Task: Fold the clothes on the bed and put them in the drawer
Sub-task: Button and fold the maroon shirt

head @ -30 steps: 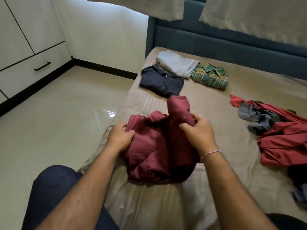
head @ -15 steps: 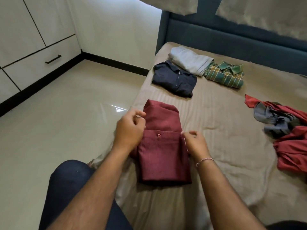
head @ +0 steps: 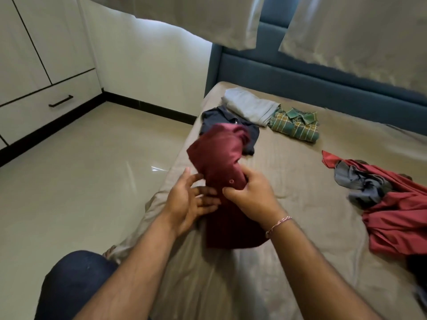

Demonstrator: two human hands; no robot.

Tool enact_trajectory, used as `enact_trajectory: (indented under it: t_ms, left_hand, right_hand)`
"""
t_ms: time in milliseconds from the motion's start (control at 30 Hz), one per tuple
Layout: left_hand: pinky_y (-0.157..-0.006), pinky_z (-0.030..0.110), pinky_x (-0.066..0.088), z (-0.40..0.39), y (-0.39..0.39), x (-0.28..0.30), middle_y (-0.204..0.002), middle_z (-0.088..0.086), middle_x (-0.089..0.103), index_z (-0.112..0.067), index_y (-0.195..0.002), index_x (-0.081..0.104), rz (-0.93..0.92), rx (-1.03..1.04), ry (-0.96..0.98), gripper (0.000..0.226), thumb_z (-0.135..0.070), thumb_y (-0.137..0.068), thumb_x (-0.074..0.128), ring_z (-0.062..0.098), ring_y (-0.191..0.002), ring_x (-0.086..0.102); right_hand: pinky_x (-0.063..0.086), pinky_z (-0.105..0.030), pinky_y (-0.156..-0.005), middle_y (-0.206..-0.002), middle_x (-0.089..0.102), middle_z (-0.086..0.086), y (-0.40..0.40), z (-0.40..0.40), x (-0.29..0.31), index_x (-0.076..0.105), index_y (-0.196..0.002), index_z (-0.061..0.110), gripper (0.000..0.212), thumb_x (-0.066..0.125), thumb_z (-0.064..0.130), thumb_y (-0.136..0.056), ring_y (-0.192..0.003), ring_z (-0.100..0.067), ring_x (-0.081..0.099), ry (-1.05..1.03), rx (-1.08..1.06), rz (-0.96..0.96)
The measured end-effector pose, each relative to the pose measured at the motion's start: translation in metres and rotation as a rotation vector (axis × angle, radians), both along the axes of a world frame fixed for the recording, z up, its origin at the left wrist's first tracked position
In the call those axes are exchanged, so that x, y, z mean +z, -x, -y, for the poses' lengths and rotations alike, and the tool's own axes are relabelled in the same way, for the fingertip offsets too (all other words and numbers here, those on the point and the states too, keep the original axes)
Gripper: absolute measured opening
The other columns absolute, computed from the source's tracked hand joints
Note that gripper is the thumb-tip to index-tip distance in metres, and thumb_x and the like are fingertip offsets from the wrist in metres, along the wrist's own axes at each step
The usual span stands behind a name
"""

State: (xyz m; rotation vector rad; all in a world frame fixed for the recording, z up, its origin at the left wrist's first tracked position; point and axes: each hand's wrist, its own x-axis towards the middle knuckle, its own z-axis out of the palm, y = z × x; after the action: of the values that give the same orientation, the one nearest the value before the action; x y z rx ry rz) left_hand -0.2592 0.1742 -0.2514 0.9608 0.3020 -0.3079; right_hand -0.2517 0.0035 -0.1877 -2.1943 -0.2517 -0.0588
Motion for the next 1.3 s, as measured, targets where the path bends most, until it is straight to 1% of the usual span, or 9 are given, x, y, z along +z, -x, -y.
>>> enact_trajectory:
  t_ms: [200,333,433,533,633,700,767,900,1300]
  left_hand:
    - [-0.098,0.060,0.055,-0.009,-0.002,-0.003,-0.129,0.025,0.069,-0.003,-0.135,0.067,-0.046,0.132,0.283,0.064,-0.052,-0.106,0.037,0.043,-0.113,0.071]
    - [-0.094,0.049,0.054,-0.037,0.013,-0.021,-0.124,0.024,0.072,-0.003,-0.132,0.068,-0.110,0.161,0.174,0.075,-0.059,-0.107,0.025,0.039,-0.105,0.074]
    - [-0.100,0.047,0.051,-0.046,0.017,-0.026,-0.127,0.026,0.070,0.002,-0.126,0.070,-0.116,0.069,0.028,0.088,-0.072,-0.101,0.029,0.041,-0.112,0.071]
    - [-0.095,0.044,0.055,-0.050,0.020,-0.020,-0.123,0.020,0.074,-0.003,-0.119,0.077,-0.071,-0.032,-0.078,0.077,-0.068,-0.101,0.039,0.036,-0.114,0.072]
    - [-0.090,0.043,0.061,-0.043,0.019,-0.021,-0.120,0.017,0.075,-0.007,-0.123,0.074,-0.011,-0.086,-0.265,0.053,-0.050,-0.095,0.066,0.033,-0.110,0.074]
    - [-0.095,0.047,0.060,-0.039,0.015,-0.029,-0.113,0.014,0.078,-0.011,-0.116,0.076,0.016,-0.031,-0.476,0.059,-0.048,-0.071,0.090,0.034,-0.106,0.075]
    - [-0.095,0.051,0.060,-0.036,0.004,-0.046,-0.104,0.003,0.081,-0.024,-0.108,0.079,0.042,0.014,-0.681,0.061,-0.049,-0.056,0.097,0.029,-0.100,0.077]
    - [-0.077,0.031,0.060,-0.018,-0.003,-0.043,-0.095,0.003,0.080,-0.017,-0.104,0.075,0.086,0.127,-0.643,0.022,-0.001,-0.089,0.075,0.021,-0.091,0.077]
    - [-0.091,0.040,0.056,0.106,-0.194,0.001,-0.099,0.009,0.076,-0.008,-0.117,0.067,0.275,0.089,-0.397,0.034,0.014,-0.093,0.059,0.024,-0.094,0.068]
  right_hand:
    - [0.045,-0.041,-0.072,-0.106,0.058,-0.001,0.016,0.025,-0.016,0.061,-0.133,0.028,0.058,0.070,0.032,-0.076,-0.091,-0.028,0.055,0.824,0.101,0.640]
    - [0.047,-0.043,-0.081,-0.112,0.058,0.004,0.044,0.030,-0.083,0.054,-0.140,0.030,0.059,0.060,0.041,-0.083,-0.101,-0.025,0.057,0.953,0.375,0.471]
    - [0.047,-0.043,-0.093,-0.120,0.059,0.010,0.066,0.044,-0.100,0.055,-0.139,0.034,0.056,0.064,0.052,-0.087,-0.111,-0.018,0.057,0.661,0.338,0.312]
    - [0.046,-0.043,-0.098,-0.119,0.060,0.005,0.064,0.068,-0.105,0.064,-0.128,0.027,0.045,0.073,0.036,-0.084,-0.113,-0.021,0.057,0.357,-0.183,0.314]
    - [0.052,-0.038,-0.093,-0.116,0.060,-0.002,0.051,0.087,-0.100,0.058,-0.131,0.015,0.051,0.078,0.023,-0.085,-0.106,-0.022,0.062,-0.123,-0.654,-0.216]
    - [0.056,-0.030,-0.074,-0.108,0.074,-0.010,0.047,0.085,-0.096,0.066,-0.120,0.005,0.035,0.077,0.016,-0.089,-0.088,-0.019,0.071,-0.623,-0.654,-0.600]
    - [0.059,-0.029,-0.068,-0.102,0.080,-0.010,0.043,0.083,-0.096,0.073,-0.111,0.008,0.026,0.078,0.017,-0.088,-0.085,-0.021,0.077,-0.756,-0.581,-0.709]
    - [0.063,-0.044,-0.085,-0.107,0.078,-0.017,0.036,0.070,-0.103,0.073,-0.118,0.004,0.035,0.080,0.014,-0.086,-0.098,-0.033,0.076,-0.856,-0.453,-0.814]
    - [0.063,-0.048,-0.087,-0.113,0.076,-0.020,-0.147,0.190,-0.047,0.070,-0.120,0.000,0.034,0.068,-0.010,-0.087,-0.102,-0.037,0.074,-0.872,-0.516,-0.255]
